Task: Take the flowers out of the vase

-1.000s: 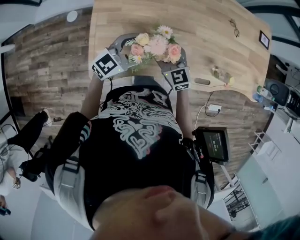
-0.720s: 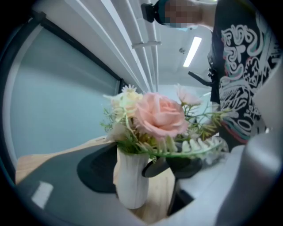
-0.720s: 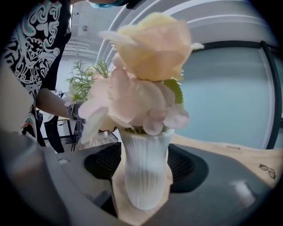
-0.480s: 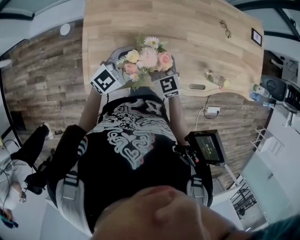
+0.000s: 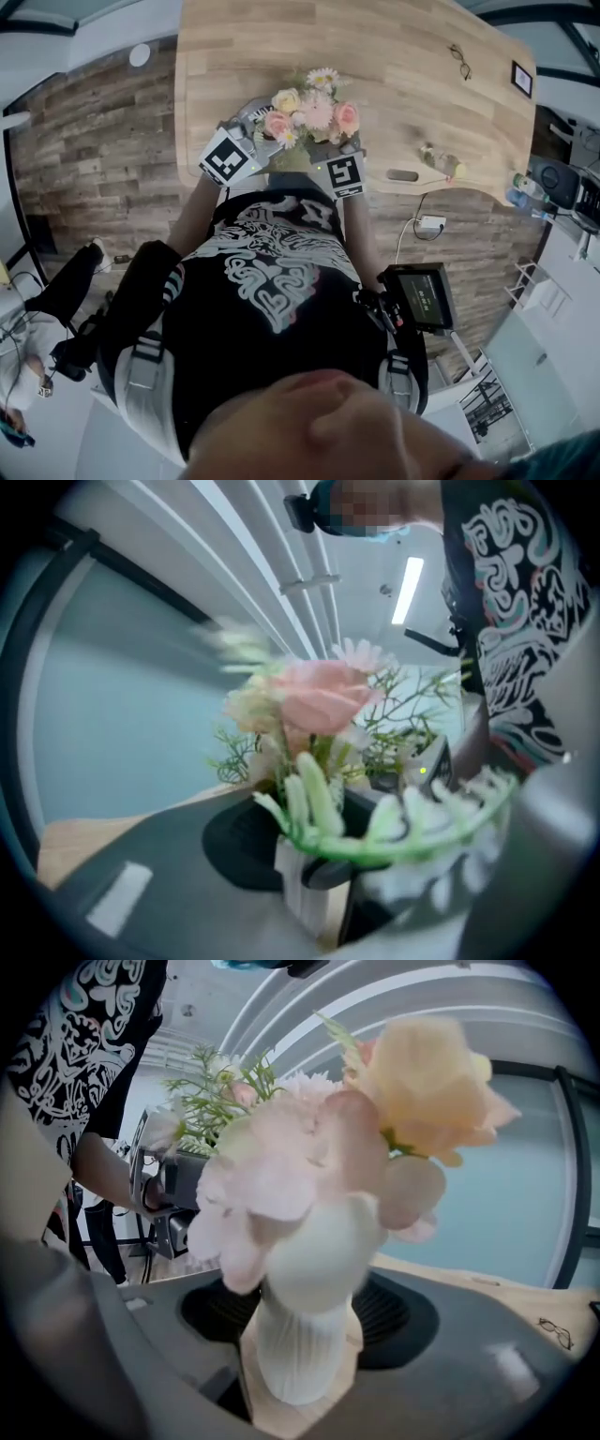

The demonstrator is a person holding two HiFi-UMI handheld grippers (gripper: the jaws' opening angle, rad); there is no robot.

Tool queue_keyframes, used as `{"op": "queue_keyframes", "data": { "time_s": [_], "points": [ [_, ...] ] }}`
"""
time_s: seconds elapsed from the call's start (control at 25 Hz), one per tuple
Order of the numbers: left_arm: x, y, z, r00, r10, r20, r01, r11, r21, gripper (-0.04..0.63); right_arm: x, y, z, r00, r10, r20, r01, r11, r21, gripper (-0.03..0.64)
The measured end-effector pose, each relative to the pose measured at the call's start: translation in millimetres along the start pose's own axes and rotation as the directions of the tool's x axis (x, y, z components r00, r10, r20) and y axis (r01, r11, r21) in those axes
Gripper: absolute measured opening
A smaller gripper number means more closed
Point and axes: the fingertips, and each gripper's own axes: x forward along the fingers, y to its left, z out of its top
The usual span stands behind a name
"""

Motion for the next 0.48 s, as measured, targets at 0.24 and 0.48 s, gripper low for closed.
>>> {"op": "queue_keyframes", "data": {
  "time_s": [0.24, 0.48],
  "points": [
    [-3.2, 1.7, 3.9, 0.998, 0.048, 0.041, -0.045, 0.997, -0.070, 0.058, -2.4, 1.3, 0.4, 1.000, -0.022, -0.014, 0.022, 1.000, 0.000, 0.304],
    [-6.1, 7.0, 8.5, 0.995, 0.064, 0.080, -0.049, 0.984, -0.170, 0.046, -1.1, 2.0, -2.5, 0.999, -0.039, -0.037, 0.039, 0.999, 0.002, 0.304]
  ]
}}
